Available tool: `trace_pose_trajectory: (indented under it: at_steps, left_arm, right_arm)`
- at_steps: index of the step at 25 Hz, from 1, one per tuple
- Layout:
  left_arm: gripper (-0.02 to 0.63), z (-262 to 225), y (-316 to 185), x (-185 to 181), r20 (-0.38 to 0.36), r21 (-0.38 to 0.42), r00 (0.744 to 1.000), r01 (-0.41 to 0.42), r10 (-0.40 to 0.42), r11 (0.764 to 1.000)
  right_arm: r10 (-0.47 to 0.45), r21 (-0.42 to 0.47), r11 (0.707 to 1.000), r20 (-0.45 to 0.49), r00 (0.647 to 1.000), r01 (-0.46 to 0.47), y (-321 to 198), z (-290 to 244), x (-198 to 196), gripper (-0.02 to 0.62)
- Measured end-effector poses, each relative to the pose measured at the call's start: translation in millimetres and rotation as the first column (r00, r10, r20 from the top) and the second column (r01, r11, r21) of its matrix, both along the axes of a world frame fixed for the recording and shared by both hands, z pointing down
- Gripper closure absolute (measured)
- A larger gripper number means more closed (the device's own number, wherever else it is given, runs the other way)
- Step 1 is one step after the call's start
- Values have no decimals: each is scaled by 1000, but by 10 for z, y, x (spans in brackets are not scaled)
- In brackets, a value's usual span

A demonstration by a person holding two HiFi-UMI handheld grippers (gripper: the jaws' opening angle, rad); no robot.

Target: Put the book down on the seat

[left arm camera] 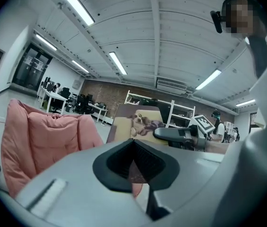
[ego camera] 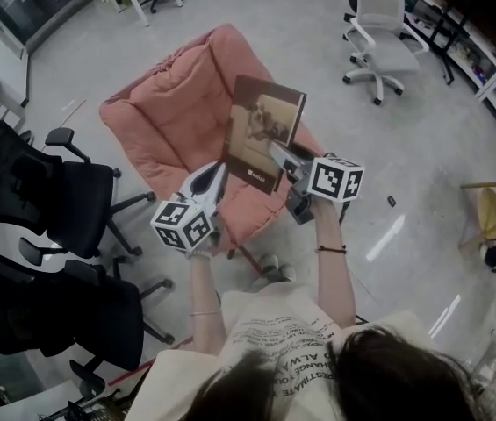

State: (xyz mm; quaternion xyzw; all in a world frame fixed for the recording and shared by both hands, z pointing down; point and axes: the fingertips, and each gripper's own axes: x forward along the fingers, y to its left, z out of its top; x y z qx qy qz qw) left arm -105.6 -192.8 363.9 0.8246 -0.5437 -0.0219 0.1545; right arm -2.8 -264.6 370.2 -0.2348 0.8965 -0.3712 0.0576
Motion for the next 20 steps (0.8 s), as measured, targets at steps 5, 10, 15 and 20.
trace_pose_trajectory:
  at_steps: [5,10,15,20]
  left_arm:
    - [609,50,-243,-224,-11,-15,1000,-8,8,1000]
    - [609,198,-349,-306,-29,-40,1000,-7,6,999]
    - [609,473,-423,-356,-49,-96,999,-7,2,995]
    - [609,686,-532,-426,-80,-140,995,43,-54,989]
  right_arm:
    - [6,-20,1000,-30,1000,-7,-210,153,-219,445]
    - [5,-50,999,-31,1000,-7,-289,312,-310,445]
    - [0,-106,994,-35,999,-4,-393,592,-383,445]
    - [-57,-149,988,-72,996,46,-563,820,-486,445]
